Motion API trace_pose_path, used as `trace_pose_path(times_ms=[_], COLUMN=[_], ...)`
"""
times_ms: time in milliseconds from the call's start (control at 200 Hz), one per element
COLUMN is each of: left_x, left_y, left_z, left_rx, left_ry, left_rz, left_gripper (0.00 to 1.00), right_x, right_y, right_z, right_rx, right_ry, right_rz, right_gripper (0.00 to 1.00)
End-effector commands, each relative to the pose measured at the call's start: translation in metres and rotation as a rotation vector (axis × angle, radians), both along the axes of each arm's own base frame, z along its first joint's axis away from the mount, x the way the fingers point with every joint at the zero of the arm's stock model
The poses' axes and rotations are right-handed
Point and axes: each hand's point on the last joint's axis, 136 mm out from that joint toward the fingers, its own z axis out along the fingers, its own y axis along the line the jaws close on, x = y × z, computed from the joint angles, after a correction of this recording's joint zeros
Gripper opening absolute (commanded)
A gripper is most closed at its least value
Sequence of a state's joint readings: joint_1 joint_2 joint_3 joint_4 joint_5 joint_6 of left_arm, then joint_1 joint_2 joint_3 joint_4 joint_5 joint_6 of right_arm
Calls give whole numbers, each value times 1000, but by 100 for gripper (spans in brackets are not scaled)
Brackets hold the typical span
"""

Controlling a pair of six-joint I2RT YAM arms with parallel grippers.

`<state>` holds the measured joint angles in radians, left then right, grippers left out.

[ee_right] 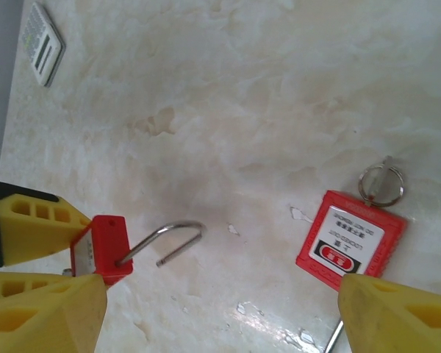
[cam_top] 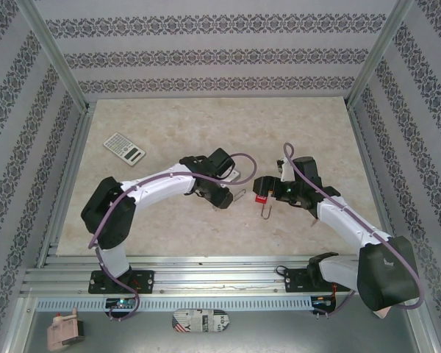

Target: Unlock with the key

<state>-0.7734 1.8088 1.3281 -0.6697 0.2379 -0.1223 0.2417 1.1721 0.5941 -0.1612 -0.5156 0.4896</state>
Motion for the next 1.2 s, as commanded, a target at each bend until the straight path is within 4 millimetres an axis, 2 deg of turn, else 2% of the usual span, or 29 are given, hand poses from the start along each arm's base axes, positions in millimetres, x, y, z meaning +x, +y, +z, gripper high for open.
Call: trace_pose_path(times_ms=[0,210,335,450,625,694,804,889,1039,1194], left_x=[-14,-12,0,10,-4,-7,-7,-8,-7,-10], left_y=[3,10,19,23,4,2,4,4,5,4], left_z=[-26,-58,-63,-55,-25,-13,-1,2,-6,-12], left_rx=[47,118,166,153,49,27,6,-1,20,21], left_ry=[88,134,93,65,60,35,-3,-14,-12,11], left_rz=[1,9,35,57,-10,-20,-22,-32,-33,-39], left_gripper=[4,3,2,2,2,2,2,2,2,2], right_x=[0,0,-1,-2,-3,-3,3,9,18,23], right_y=[-3,-4,-4,-5,-5,-1,4,11,24,29], right_z=[-1,-2,-2,-2,-7,-11,-19,-23,-25,-27], right_rx=[-9,-10,-11,-14,-8,12,28,19,-17,-27], right_ry=[-18,-19,-21,-22,-7,14,66,94,105,115], right_rz=[2,1,1,-4,-6,1,-9,-3,12,11], right_gripper=[83,84,84,85,86,86,80,76,72,71])
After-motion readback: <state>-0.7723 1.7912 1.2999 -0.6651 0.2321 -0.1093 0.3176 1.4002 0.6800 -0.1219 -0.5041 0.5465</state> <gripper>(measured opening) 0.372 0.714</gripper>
